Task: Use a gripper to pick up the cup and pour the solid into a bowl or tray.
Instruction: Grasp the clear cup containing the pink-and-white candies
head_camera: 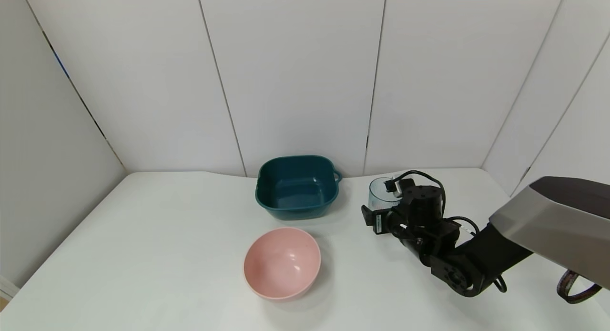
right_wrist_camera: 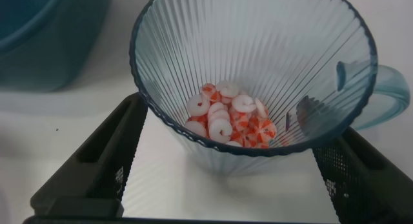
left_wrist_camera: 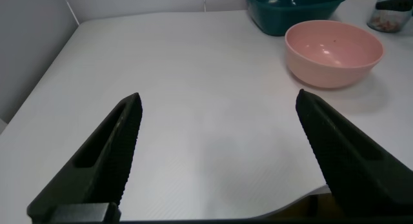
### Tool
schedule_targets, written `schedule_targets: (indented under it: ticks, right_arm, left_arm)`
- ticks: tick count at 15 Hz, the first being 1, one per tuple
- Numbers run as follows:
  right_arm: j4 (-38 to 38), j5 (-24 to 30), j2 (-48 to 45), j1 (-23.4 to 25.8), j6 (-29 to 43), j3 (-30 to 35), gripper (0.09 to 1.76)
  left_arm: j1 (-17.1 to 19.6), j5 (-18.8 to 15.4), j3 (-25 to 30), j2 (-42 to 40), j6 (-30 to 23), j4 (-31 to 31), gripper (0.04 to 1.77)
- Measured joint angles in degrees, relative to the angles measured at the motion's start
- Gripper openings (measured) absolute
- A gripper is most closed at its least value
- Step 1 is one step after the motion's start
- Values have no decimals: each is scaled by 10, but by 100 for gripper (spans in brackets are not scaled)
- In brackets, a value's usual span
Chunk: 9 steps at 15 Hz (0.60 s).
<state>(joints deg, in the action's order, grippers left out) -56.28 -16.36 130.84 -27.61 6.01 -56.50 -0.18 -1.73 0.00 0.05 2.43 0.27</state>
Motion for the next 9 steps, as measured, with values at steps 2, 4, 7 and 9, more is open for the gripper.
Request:
schedule_targets:
  ticks: [2,4,7,9]
  right_arm:
    - [1,0,3,2,-1,-4,171]
    - [1,-2,4,4,-7,-9,171]
    - [1,-11,7,6,-9,-19,171]
    - [0,-11,11,6,-10,-23,171]
  left_arm:
    - [0,0,0,0,0,0,172]
    - [0,0,0,0,0,0,172]
    - [0,0,0,0,0,0,172]
    - [0,0,0,0,0,0,172]
